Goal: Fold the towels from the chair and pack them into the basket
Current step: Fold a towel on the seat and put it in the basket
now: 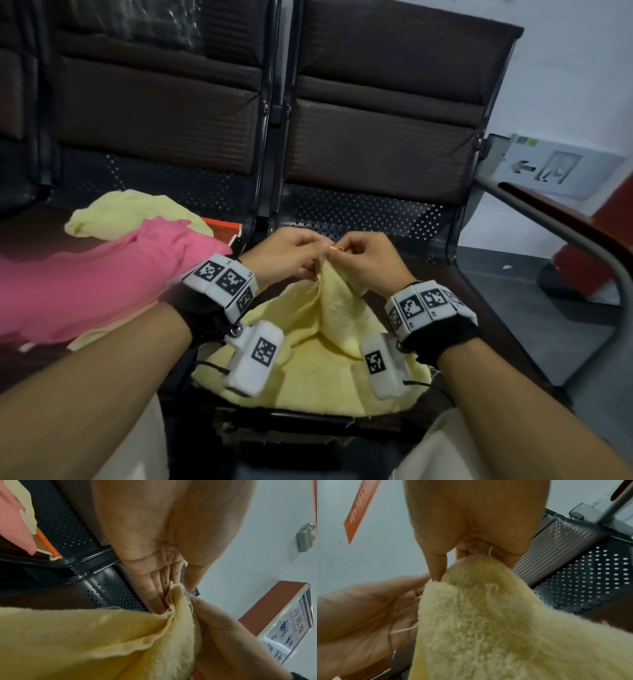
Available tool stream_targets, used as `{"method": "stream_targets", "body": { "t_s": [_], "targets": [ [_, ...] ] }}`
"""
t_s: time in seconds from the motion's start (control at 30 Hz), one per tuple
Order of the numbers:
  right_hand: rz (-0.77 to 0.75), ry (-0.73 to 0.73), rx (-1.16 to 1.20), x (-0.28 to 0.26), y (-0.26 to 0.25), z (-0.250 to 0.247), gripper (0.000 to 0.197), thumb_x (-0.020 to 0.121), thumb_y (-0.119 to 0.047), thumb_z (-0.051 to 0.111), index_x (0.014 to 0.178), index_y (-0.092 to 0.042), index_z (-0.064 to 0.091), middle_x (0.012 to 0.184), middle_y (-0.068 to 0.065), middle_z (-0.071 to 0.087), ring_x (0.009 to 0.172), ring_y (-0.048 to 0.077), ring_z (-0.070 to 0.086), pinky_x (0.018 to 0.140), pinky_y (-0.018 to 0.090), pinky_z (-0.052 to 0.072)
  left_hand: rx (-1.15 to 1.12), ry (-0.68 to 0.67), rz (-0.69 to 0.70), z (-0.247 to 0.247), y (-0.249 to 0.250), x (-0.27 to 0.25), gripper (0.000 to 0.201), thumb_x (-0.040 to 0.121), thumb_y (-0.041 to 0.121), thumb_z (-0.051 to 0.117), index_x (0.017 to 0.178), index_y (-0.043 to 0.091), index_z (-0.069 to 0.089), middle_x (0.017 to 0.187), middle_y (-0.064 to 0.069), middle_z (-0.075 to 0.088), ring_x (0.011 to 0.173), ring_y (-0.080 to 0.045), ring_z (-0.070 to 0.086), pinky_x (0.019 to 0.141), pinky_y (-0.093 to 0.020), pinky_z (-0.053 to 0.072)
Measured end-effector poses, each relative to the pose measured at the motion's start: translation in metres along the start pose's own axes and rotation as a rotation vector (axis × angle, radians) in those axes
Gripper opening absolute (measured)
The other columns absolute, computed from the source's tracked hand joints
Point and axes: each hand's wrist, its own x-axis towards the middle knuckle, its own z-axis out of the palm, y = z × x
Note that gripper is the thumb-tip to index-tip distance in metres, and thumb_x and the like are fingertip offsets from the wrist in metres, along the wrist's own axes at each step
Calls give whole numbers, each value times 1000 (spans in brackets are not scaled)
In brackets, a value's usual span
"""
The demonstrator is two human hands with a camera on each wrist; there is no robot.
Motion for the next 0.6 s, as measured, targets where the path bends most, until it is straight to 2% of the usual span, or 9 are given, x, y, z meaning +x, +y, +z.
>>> {"method": "stream_targets", "body": {
  "t_s": [0.07,0.17,0.3,0.37,0.43,0.53,0.6],
  "targets": [
    [-2,-13,53,-4,-3,-1,22,79,-32,75,68,-14,66,53,-10,58,48,-2,52,48,14,40,23,7,27,0,0,-6,23,94,13,54,112,3,64,101,-18,69,89,-24,66,83,-37,55],
    [9,-53,117,-9,-8,-5,20,78,-30,77,70,-13,67,55,-10,61,51,-2,55,51,13,42,-10,17,52,-1,0,-11,22,93,8,53,111,0,64,97,-19,69,84,-24,66,78,-35,56],
    [15,-111,178,-16,-11,-13,12,78,-22,77,73,-16,68,65,-7,64,59,2,58,57,17,45,36,58,81,0,-1,-17,17,93,9,55,100,9,69,97,-20,70,83,-26,65,78,-39,55],
    [12,-180,200,-22,-12,-16,8,79,-17,75,78,-15,68,70,-4,66,66,6,61,64,20,48,83,161,103,1,-1,-19,23,93,6,50,88,17,70,90,-18,69,75,-24,60,70,-39,50],
    [33,-302,153,-29,-14,-16,6,82,-18,72,82,-15,67,78,-1,66,75,14,61,74,27,47,73,330,123,2,1,-19,33,92,5,44,76,22,67,75,-5,67,68,-15,56,64,-31,45],
    [45,-481,-58,-36,-21,-12,11,87,-22,66,81,-13,65,80,-2,63,79,17,57,79,36,45,-25,580,93,-1,9,-17,35,92,9,37,69,21,61,69,5,58,67,-11,53,64,-27,42],
    [39,-480,-182,-35,-26,-7,17,88,-25,65,84,-8,65,84,2,66,84,17,61,88,39,47,-79,649,53,-4,14,-17,32,91,11,39,67,16,61,59,8,51,59,-10,47,59,-26,38]
  ]
}}
